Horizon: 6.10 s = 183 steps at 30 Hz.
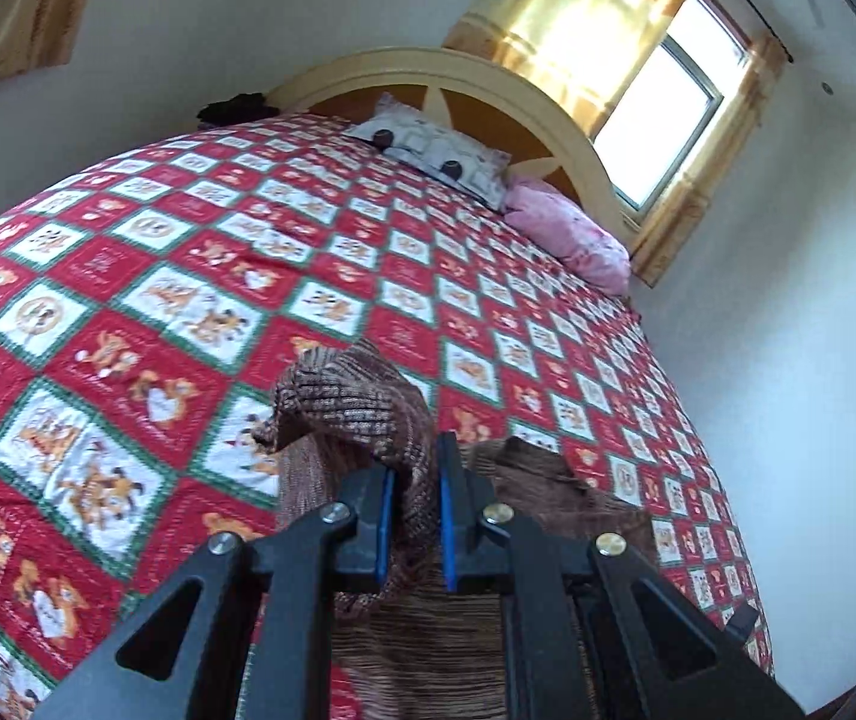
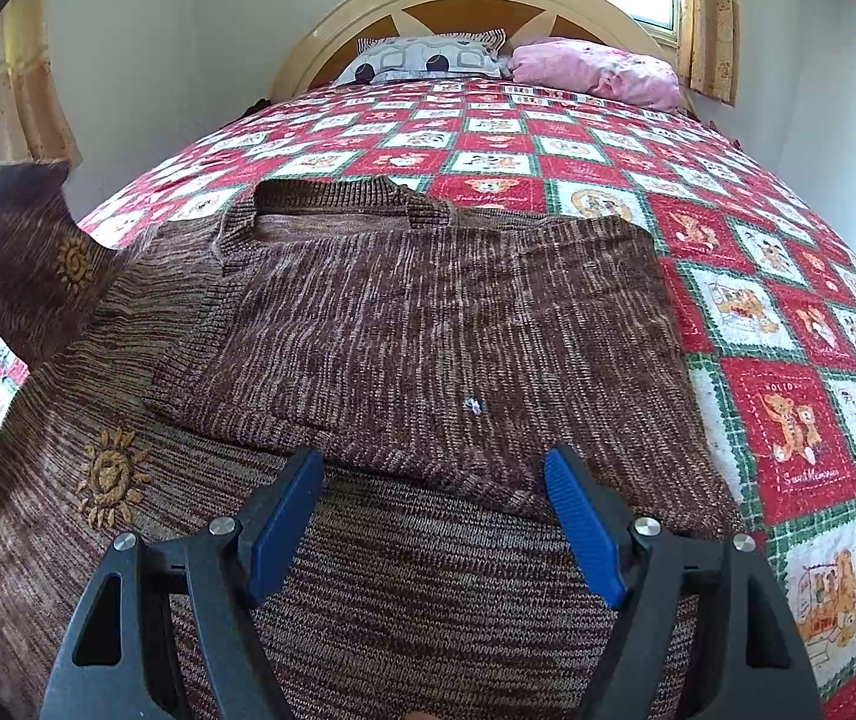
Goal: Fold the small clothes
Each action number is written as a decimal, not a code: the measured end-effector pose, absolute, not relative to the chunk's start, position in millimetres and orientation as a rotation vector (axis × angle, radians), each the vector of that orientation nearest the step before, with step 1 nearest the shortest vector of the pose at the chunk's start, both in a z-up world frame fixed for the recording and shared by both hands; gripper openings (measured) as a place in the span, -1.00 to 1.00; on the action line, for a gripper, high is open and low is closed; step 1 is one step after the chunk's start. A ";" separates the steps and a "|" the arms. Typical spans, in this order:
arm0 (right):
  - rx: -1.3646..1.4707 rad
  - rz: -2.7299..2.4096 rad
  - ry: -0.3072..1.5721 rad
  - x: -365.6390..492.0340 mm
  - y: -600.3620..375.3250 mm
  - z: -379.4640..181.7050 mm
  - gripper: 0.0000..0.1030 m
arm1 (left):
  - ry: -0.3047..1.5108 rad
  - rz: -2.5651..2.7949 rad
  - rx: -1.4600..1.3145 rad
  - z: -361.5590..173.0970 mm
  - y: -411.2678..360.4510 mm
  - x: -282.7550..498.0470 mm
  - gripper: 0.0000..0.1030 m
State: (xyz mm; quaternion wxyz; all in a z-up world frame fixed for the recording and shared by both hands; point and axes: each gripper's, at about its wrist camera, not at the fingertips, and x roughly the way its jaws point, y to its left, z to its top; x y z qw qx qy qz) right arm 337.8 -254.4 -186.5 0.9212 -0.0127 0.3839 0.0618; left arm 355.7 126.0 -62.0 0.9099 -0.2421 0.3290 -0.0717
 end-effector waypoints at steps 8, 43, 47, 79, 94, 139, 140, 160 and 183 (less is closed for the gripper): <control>0.019 0.147 0.769 334.6 -260.9 -185.5 0.50 | 0.716 -0.244 -0.489 -63.4 65.6 370.1 -0.76; 0.092 0.185 0.749 333.2 -271.9 -184.7 0.50 | 0.882 0.118 0.020 -182.6 65.0 342.7 0.69; 0.100 0.147 0.739 329.9 -272.0 -170.7 0.50 | 0.876 0.135 0.007 -185.6 68.2 339.8 0.80; -0.142 0.336 0.899 387.9 -153.6 -160.6 -0.14 | 0.871 0.047 -0.207 -192.5 93.7 337.6 0.94; -0.245 0.312 0.802 348.4 -159.8 -136.5 -0.27 | 0.878 0.051 -0.194 -192.7 91.3 339.1 0.96; -0.011 0.246 0.906 363.9 -198.5 -148.7 -0.95 | 0.840 0.045 -0.325 -193.9 117.7 317.0 1.00; -0.009 0.237 0.892 364.1 -202.6 -145.1 -0.95 | 0.847 0.052 -0.306 -194.3 114.6 319.0 1.00; -0.093 0.270 0.850 361.7 -191.4 -150.4 -0.14 | 0.892 0.019 -0.154 -193.3 86.8 321.4 1.00; -0.070 0.189 0.901 339.0 -244.2 -172.7 -0.14 | 0.910 0.092 0.000 -191.2 68.3 315.2 1.00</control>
